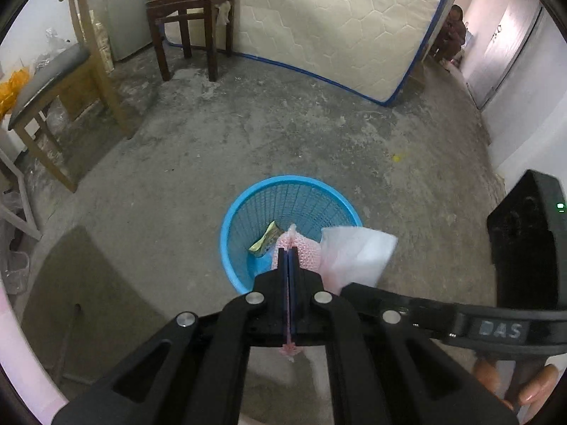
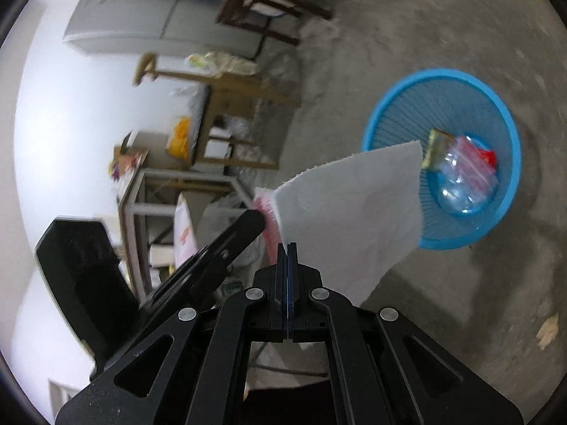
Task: Collect trash
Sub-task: 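Carry the tissue and pink sponge to the blue wastebasket and release both, then move the right tool back to the table and grasp the crumpled white tissue, then grasp the blue-and-white box with the left tool while the right tool holds the tissue, then carry the box and tissue to the blue wastebasket and release both, then move the right tool back to the table and grasp the white strawberry bottle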
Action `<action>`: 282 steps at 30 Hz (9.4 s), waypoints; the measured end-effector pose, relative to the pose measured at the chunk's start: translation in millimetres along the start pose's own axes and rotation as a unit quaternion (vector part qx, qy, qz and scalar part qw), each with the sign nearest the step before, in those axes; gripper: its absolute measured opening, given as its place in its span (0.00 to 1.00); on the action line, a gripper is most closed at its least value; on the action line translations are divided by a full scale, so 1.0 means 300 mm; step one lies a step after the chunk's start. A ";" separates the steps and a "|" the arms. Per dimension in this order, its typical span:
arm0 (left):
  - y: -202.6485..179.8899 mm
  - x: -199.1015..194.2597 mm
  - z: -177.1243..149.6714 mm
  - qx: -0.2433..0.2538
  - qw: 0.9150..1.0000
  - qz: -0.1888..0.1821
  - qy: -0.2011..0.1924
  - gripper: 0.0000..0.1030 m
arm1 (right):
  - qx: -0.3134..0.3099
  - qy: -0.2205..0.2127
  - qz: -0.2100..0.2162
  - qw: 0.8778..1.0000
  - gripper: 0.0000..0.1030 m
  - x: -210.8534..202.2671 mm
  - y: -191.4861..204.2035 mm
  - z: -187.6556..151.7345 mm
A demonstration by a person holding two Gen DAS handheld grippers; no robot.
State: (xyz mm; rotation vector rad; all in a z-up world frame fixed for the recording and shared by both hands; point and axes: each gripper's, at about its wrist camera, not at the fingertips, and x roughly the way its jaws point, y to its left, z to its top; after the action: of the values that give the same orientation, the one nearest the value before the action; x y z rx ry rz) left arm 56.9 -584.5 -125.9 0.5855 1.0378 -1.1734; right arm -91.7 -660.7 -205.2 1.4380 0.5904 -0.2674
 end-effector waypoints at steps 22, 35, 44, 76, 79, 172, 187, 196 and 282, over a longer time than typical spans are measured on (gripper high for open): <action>0.109 -0.297 -0.072 -0.022 0.996 0.048 -0.065 0.82 | 0.114 -0.032 -0.018 0.993 0.58 -0.093 -0.212 0.023; 0.387 -1.053 -0.409 -0.121 0.968 0.043 -0.214 0.95 | -0.112 0.024 0.020 0.993 0.60 -0.156 0.351 -0.192; 0.726 -1.342 -0.799 -0.226 0.930 0.117 -0.263 0.95 | -0.241 0.156 0.051 0.957 0.64 0.186 0.838 -0.502; 1.136 -1.386 -1.185 -0.326 0.900 0.121 -0.263 0.95 | -0.328 0.257 -0.083 0.905 0.00 1.007 1.182 -0.902; 1.142 -1.392 -1.179 -0.327 0.900 0.123 -0.263 0.95 | -0.363 0.226 -0.061 0.902 0.00 0.941 1.212 -0.902; 1.343 -0.600 -0.378 0.045 0.981 0.120 0.149 0.86 | -0.289 0.197 0.010 0.937 0.08 0.601 0.805 -0.501; 1.270 -0.969 -0.346 -0.059 0.994 0.077 -0.042 0.82 | -0.275 0.162 0.028 0.947 0.07 0.516 0.897 -0.518; 0.999 -1.153 -0.327 -0.038 0.989 0.037 -0.138 0.81 | -0.285 0.107 0.048 0.951 0.06 0.323 0.951 -0.491; 0.599 -1.398 -1.500 -0.322 0.891 0.168 -0.273 0.87 | -0.457 0.195 0.051 0.866 0.64 0.324 0.998 -1.023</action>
State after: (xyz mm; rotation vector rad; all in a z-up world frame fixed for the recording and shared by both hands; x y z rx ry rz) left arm 55.1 38.4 24.5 -0.1013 0.7286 -0.5684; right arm 75.5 -304.1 -9.7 0.5768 0.8172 0.3754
